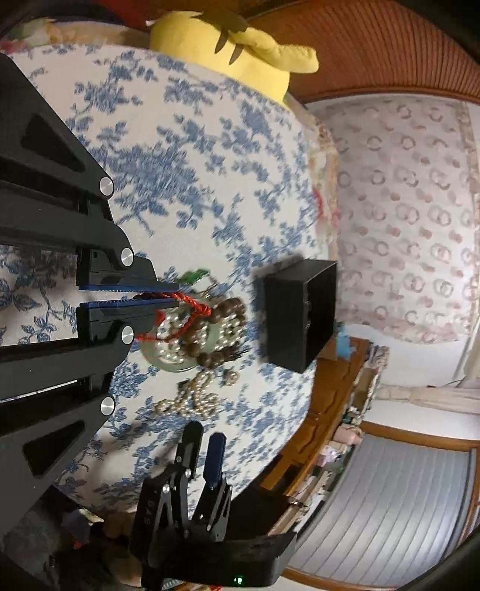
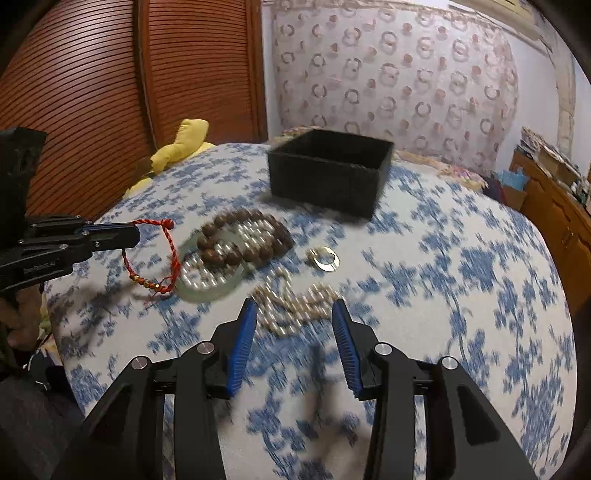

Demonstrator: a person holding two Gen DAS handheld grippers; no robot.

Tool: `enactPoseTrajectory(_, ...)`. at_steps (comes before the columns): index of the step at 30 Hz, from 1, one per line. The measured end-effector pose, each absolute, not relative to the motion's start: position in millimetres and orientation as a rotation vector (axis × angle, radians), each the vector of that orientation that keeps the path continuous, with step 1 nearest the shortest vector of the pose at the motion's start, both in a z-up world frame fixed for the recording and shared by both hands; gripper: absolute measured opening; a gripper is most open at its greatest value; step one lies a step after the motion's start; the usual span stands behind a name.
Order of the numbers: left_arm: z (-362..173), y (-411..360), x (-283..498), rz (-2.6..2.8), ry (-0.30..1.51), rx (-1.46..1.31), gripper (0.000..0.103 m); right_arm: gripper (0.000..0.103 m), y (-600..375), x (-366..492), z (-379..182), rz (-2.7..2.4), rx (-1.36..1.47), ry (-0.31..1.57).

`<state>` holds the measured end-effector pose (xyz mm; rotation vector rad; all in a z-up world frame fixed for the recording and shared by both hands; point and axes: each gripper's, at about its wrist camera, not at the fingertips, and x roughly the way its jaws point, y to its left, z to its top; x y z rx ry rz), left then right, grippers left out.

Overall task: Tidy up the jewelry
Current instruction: 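Grasp the red string bracelet with the left gripper, then grasp the brown bead bracelet with the right gripper while the left holds the red bracelet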

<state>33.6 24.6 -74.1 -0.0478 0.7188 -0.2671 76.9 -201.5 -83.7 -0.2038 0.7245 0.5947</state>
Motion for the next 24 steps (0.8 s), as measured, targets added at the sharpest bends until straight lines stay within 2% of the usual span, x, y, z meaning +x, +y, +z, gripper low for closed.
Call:
enactPoseTrajectory(14, -61.1, 49.9, 27.1, -0.217, 0.663, -0.088, 0.002, 0.045, -130.6, 99.7, -84.6, 0.755, -0.232, 0.762)
enactPoseTrajectory(17, -61.1, 53.2, 26.1, -0.216, 0.659, -0.093, 0.002, 0.036, -121.4, 103.2, -87.2, 0.76, -0.244, 0.779)
enactPoseTrajectory(24, -61.0, 58.4, 27.3, -0.212, 0.652, -0.102, 0.002, 0.032, -103.1, 110.3, -94.3, 0.764, -0.301, 0.804)
